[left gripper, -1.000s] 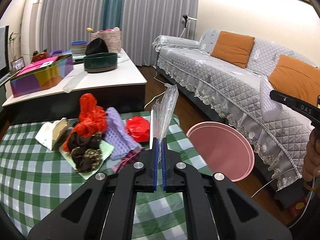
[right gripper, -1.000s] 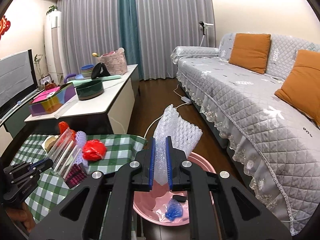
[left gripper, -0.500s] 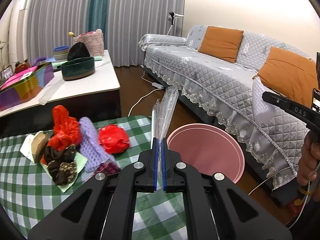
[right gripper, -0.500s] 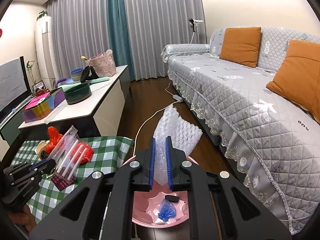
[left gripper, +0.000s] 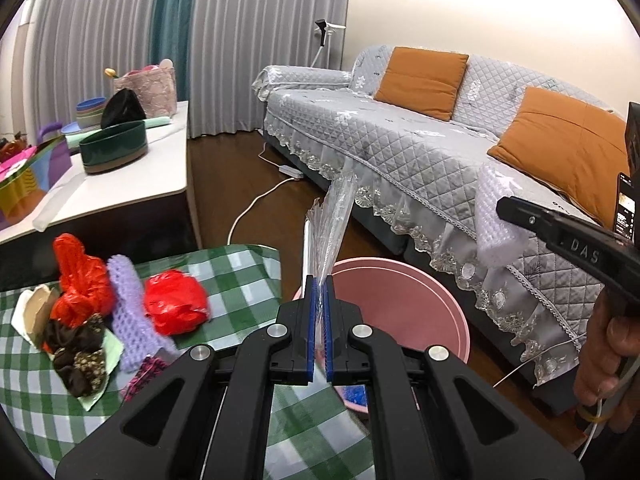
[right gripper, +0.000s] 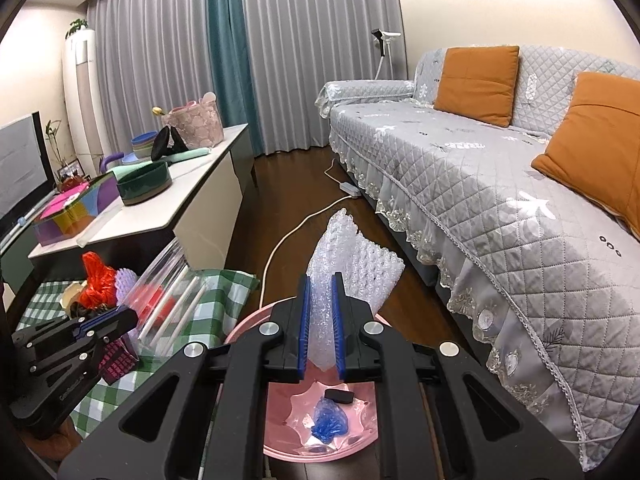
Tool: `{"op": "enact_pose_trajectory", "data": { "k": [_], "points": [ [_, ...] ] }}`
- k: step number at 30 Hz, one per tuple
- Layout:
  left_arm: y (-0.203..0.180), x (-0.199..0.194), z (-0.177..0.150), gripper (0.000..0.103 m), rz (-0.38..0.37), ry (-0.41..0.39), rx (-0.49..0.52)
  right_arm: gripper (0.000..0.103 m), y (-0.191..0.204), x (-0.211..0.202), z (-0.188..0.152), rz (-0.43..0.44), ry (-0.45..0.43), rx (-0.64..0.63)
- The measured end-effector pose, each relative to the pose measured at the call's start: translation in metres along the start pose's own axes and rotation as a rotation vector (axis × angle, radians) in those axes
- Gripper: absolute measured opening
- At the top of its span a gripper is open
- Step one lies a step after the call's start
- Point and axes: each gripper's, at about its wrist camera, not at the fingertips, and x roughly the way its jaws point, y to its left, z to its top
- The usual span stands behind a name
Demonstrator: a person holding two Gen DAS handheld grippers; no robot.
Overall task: Collect trash
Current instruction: 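Carry the bubble wrap and clear tubes in both grippers over the pink bucket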
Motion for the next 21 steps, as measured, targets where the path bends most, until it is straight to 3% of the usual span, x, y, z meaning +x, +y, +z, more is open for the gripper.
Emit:
{"op": "enact_pose_trajectory", "data": {
  "k": [21],
  "points": [
    [-0.014, 0.059, 0.006, 0.003, -0.062, 0.045, 0.015, 0.011, -0.014, 0.042, -0.003, -0.054, 0.057, 0.026]
  ]
}}
